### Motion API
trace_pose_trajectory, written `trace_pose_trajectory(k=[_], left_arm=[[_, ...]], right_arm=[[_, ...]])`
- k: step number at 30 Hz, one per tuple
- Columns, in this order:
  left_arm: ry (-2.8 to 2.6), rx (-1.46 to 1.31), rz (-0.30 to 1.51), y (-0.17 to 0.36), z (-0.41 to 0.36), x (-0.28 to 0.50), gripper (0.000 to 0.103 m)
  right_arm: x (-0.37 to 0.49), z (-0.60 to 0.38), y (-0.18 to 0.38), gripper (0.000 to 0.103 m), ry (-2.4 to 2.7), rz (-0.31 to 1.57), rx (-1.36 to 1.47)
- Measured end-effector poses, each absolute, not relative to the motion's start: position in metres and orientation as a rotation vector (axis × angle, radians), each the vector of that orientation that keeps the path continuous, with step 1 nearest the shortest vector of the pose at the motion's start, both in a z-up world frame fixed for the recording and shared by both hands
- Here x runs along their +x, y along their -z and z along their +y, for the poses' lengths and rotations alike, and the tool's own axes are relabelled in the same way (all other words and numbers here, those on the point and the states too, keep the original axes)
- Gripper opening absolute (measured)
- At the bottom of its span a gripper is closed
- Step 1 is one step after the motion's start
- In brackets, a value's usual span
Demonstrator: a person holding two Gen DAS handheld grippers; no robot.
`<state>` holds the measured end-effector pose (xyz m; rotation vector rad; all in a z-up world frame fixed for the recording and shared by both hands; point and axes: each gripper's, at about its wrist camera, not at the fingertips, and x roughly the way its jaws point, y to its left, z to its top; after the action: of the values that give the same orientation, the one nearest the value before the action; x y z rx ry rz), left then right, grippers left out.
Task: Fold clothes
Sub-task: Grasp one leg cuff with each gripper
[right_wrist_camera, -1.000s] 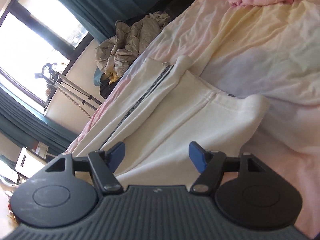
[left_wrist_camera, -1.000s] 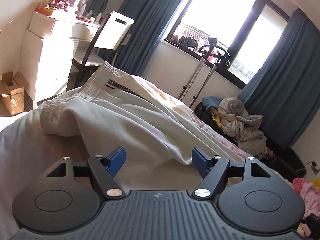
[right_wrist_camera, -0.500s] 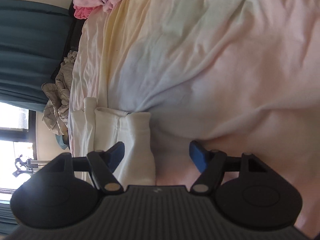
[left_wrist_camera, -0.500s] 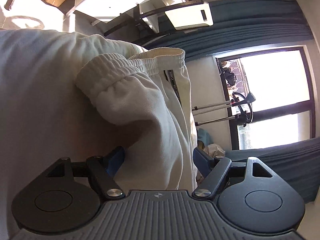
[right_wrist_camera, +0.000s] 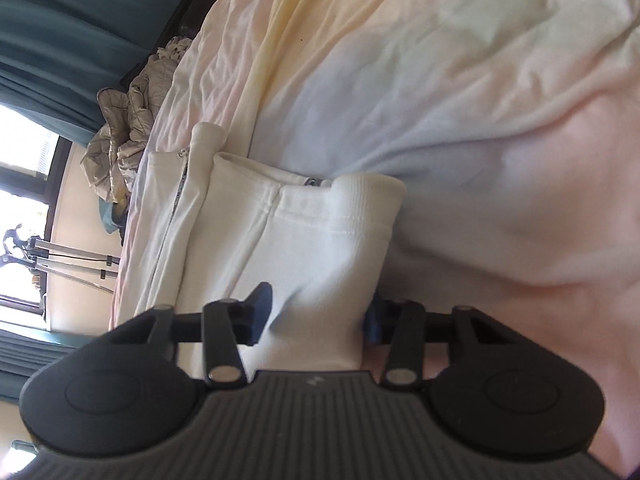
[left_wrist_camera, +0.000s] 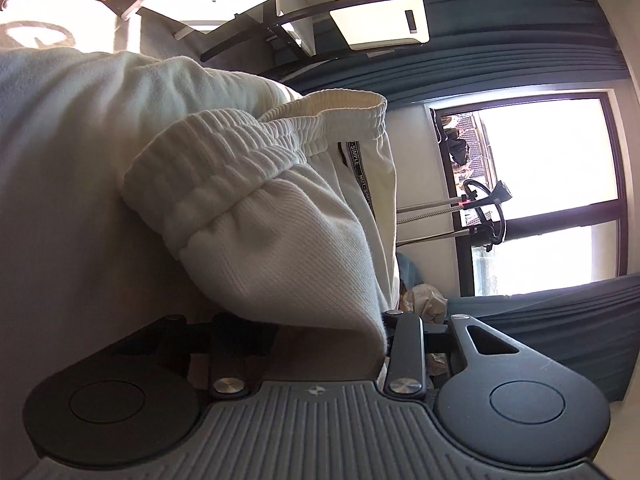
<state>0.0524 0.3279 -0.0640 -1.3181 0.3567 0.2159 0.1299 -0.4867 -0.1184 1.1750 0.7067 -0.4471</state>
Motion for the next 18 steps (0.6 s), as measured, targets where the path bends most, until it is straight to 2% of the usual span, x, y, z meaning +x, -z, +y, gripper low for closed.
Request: trace_pose_trajectory(k=[1,2,6,10,18], left_arm=[[-0.217,-1.308,0.347,0.062,0.327,0.051,0.016],[-0.219,-1.299,0.337,0.060,0.327,0.050,0.012],[-0.219,-1.270,0.283,0.047,0.322,0.039,0.010],[-0.198,-1.335,0.255,0.040,0.323,0.019,0.010],[-0.205,-1.394,0.305,0.040,0.316,0.003,0.010]], right_arm=[[0.131,-0.486,0.120,0.013,0.452,0.694,1.180],[0.129,-0.485,0.118,0.003,0.452,0.659,1.188],[0.119,-0.489,0.100,0.003,0.445,0.463,1.210],[0.103,-0.494,0.077,0.003,0.456,0.353,1.167],[0.102,-0.515,0.089,0.003,0.536,0.422,1.191]])
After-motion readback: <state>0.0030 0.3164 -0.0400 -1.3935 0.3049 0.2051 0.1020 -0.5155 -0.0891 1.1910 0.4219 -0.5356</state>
